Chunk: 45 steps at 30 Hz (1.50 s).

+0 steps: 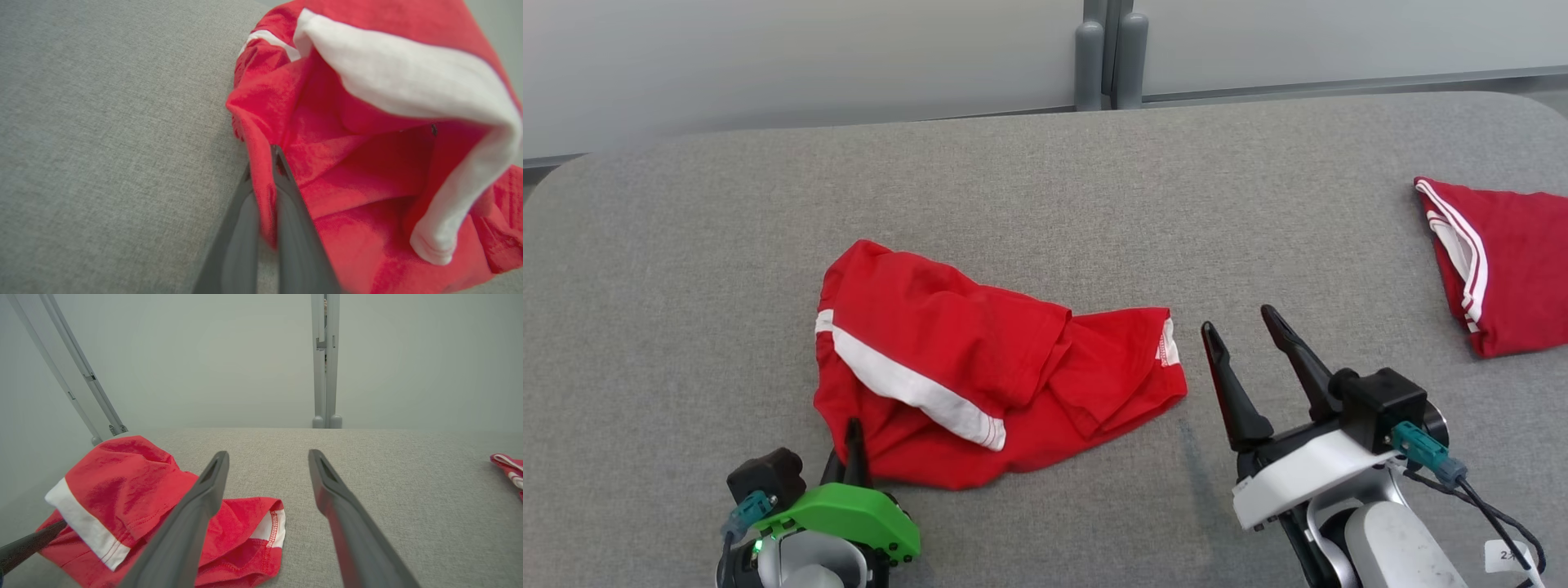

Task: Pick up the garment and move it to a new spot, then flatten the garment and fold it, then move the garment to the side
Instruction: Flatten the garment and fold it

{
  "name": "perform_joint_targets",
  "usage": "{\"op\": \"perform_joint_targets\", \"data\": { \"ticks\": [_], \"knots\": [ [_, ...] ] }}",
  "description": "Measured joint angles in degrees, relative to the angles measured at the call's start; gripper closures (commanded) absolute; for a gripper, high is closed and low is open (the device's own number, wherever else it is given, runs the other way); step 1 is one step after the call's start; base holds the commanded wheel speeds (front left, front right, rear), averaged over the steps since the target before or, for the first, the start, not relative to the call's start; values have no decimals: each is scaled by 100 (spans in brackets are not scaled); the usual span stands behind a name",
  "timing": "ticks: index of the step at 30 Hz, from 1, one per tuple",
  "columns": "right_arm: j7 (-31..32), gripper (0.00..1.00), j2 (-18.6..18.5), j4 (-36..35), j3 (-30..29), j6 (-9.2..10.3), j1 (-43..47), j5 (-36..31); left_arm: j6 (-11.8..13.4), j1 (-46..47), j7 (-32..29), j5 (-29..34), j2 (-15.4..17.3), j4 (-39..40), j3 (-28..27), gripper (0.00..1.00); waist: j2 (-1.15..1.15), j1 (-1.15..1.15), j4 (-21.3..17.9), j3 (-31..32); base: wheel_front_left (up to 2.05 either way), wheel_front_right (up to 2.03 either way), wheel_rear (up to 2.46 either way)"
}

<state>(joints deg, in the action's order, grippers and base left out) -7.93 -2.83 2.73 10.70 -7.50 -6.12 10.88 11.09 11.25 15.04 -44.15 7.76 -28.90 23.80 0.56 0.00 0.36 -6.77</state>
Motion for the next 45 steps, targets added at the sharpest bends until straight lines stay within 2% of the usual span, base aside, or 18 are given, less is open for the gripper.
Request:
{"op": "perform_joint_targets", "data": {
  "ticks": [1, 2, 3, 12, 22, 34, 45],
  "knots": [
    [4, 0, 0, 14, 48, 0, 2, 10, 0, -18, -1, 25, -11, -5, -11, 57, 0, 0, 4, 4, 0, 0, 0],
    [11, 0, 0, 27, 99, 0, 4, 15, 0, -27, -1, 58, -23, -3, -27, 20, 0, 0, 10, 8, 0, 0, 0],
    [13, 0, 1, 34, 155, 0, 9, 37, 1, -38, -1, 94, -33, 19, -63, 0, 0, 0, 17, 13, 0, 0, 0],
    [81, 0, 0, 232, 812, 0, 43, 460, 56, -236, 0, 512, -32, 603, -250, 0, 0, 0, 245, 76, 0, 0, 0],
    [153, 0, 3, 976, 1783, 1, 10, 1586, 270, -691, -2, 864, 86, 1446, -229, 0, 0, 0, 768, 156, 0, 0, 0],
    [-189, 0, 3, 2372, 1779, 1, -664, 2149, 488, -842, -121, 1003, 194, 2028, -96, 0, 0, 0, 1400, 169, 0, 0, 0],
    [-534, 0, 4, 3418, 1857, 1, -1370, 2490, 579, -869, -134, 1072, 258, 2338, -108, 0, 0, 0, 1827, 87, 0, 0, 0]
  ]
}}
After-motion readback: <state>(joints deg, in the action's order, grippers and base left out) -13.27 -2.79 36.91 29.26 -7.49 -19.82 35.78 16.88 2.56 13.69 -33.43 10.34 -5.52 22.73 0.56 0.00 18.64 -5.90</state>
